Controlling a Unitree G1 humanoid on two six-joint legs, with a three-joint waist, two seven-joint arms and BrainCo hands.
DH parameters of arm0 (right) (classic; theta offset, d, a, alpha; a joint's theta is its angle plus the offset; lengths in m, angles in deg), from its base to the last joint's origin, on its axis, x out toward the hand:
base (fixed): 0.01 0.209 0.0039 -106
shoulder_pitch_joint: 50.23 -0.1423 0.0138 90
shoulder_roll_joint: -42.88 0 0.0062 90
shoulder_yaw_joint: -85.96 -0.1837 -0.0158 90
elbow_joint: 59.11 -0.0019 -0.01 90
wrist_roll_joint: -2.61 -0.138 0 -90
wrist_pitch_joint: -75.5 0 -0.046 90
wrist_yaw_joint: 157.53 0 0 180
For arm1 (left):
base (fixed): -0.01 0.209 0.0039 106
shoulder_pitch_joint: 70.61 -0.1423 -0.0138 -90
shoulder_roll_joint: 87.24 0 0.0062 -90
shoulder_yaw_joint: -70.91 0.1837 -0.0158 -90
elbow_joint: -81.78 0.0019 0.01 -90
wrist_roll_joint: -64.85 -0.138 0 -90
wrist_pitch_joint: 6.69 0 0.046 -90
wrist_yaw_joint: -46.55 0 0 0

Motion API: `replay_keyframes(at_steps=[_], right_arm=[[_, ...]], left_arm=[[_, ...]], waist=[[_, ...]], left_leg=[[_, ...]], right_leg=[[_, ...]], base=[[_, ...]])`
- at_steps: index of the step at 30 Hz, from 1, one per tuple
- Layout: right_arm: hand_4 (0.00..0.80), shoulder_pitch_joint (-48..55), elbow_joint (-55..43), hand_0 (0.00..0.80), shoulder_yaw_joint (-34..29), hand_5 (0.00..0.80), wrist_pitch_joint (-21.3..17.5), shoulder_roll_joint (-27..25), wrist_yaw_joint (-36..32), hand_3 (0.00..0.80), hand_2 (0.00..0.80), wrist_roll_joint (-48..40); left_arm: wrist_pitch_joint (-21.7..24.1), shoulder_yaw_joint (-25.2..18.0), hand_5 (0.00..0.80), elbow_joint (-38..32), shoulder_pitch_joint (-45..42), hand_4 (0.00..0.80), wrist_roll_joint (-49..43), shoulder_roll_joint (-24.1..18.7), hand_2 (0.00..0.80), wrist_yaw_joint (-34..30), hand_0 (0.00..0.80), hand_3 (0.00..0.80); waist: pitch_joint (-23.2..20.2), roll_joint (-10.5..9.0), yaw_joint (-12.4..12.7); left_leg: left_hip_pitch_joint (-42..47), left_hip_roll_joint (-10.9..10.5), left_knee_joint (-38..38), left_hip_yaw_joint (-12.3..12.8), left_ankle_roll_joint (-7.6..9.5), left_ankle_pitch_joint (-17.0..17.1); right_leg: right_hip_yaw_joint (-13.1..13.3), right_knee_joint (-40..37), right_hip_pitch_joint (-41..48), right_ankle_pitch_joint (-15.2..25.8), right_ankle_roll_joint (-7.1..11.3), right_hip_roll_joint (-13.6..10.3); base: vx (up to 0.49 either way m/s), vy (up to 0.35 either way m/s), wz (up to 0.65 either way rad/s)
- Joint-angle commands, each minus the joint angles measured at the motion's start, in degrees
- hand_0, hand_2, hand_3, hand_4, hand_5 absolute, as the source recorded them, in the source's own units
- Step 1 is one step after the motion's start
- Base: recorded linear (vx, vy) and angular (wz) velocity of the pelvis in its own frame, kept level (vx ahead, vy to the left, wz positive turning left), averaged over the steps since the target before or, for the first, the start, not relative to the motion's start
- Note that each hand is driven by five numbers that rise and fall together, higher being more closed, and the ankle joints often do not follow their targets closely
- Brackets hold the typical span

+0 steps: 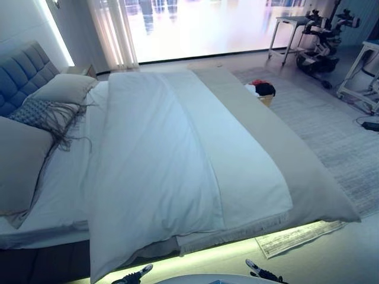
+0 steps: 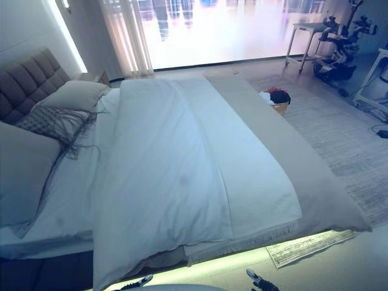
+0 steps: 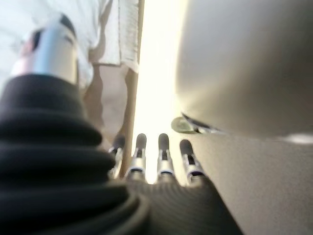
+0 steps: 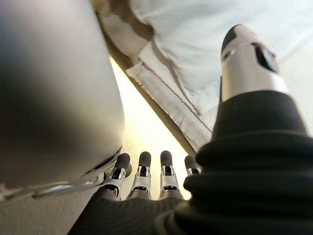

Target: Make the bed neatly

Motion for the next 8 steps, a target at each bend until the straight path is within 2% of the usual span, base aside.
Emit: replay_keyframes(at_steps=[1,8], right_arm=[[0.000,-5.4,3.0,0.000,1.4,0.000,-0.1,0.8,-0.1,0.000,0.000,2.1],[0.000,-5.6,1.6,0.000,3.1,0.000,-0.8,1.9,-1.7,0.000,0.000,1.7]], left_arm=[[-0.2,-0.7,0.000,3.6,3.2,0.000,2.4,0.0,0.000,0.0,0.000,0.000],[-0.8,-0.6,0.000,4.6,2.5,0.000,1.7,0.3,0.000,-1.7,0.000,0.000]], waist=[[2.3,-1.84,-0.8],[2.0,-2.78,0.1]], left_leg=[[0.7,-1.3,0.0,-0.9,2.67,-2.4],[0.7,-0.9,0.0,-1.7,2.53,-2.5]], right_leg=[[-1.7,0.1,1.2,-0.1,0.79,-2.2],[-2.3,0.1,1.8,-0.5,0.75,-2.0]], base=[[0.068,-0.013,0.00],[0.053,-0.026,0.00]])
